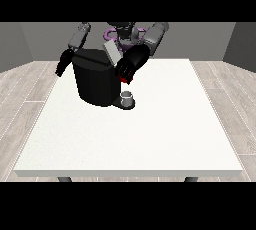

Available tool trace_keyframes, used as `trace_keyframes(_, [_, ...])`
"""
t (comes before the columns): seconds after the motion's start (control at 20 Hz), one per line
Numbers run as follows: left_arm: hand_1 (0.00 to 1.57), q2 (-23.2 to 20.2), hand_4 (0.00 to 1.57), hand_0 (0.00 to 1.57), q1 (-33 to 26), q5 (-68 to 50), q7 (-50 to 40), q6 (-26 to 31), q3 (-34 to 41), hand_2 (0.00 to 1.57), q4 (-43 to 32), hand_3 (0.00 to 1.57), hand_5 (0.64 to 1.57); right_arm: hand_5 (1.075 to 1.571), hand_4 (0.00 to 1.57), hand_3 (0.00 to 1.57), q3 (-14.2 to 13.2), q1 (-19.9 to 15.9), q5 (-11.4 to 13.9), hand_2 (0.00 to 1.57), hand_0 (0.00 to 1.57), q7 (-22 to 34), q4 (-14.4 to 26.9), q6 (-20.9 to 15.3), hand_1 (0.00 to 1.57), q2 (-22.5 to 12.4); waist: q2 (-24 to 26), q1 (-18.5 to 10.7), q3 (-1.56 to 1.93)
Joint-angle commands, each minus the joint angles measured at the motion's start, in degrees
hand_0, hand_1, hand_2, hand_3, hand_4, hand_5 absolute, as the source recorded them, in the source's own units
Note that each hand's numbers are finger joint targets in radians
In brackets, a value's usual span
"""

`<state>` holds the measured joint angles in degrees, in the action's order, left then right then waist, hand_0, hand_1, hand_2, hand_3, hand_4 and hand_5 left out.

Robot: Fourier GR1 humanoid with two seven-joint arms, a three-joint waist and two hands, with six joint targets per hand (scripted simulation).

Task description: Insert the coffee pod into the coffee machine and close the lid

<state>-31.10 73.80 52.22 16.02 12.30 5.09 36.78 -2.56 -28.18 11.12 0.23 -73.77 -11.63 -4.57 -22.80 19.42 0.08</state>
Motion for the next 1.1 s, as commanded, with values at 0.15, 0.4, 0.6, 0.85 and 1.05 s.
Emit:
trace_keyframes(0.15, [0.00, 0.86, 0.00, 0.00, -1.74, 0.73, 0.41, -2.82, 0.47, 0.53, -1.45, 0.44, 1.571, 1.571, 0.15, 0.00, 1.27, 2.38, 1.18, 0.00, 0.00, 0.81, -0.70, -0.35, 0.00, 0.50, 1.75, 0.27, -0.07])
trace_keyframes(0.4, [0.00, 0.36, 0.00, 0.00, -1.59, 1.37, 0.23, -0.52, -0.17, 0.33, -1.21, 0.23, 1.571, 1.571, 0.08, 0.00, -1.37, 1.19, -0.27, 0.00, 0.00, 0.96, 1.93, 0.37, 0.00, -1.21, 3.18, -2.43, -0.05])
trace_keyframes(0.6, [0.00, 6.08, 0.00, 0.00, -4.31, -0.47, -3.39, 1.77, -0.27, 0.00, 0.58, 0.06, 1.571, 1.571, 0.13, 0.00, -5.32, 3.59, -3.32, 0.00, 0.00, -0.33, 7.42, 1.53, 0.00, -2.56, 9.34, -6.74, -0.03])
trace_keyframes(0.85, [0.00, 9.15, 0.00, 0.00, -11.10, -1.34, -0.65, 1.73, -1.25, 0.08, 2.00, 0.00, 1.571, 1.571, 0.00, 0.00, -5.44, 7.80, -2.96, 0.00, 0.00, -3.35, 9.70, -0.53, 0.00, -0.66, 13.24, -11.29, -0.06])
trace_keyframes(1.05, [0.00, 17.70, 0.00, 0.00, -13.91, -12.82, -1.04, 2.46, 7.15, 0.15, 3.03, 0.00, 1.571, 1.571, 0.00, 0.00, -7.07, 10.99, -3.94, 0.00, 0.00, -2.93, 11.53, 0.78, 0.00, -2.24, 20.36, -14.63, -0.14])
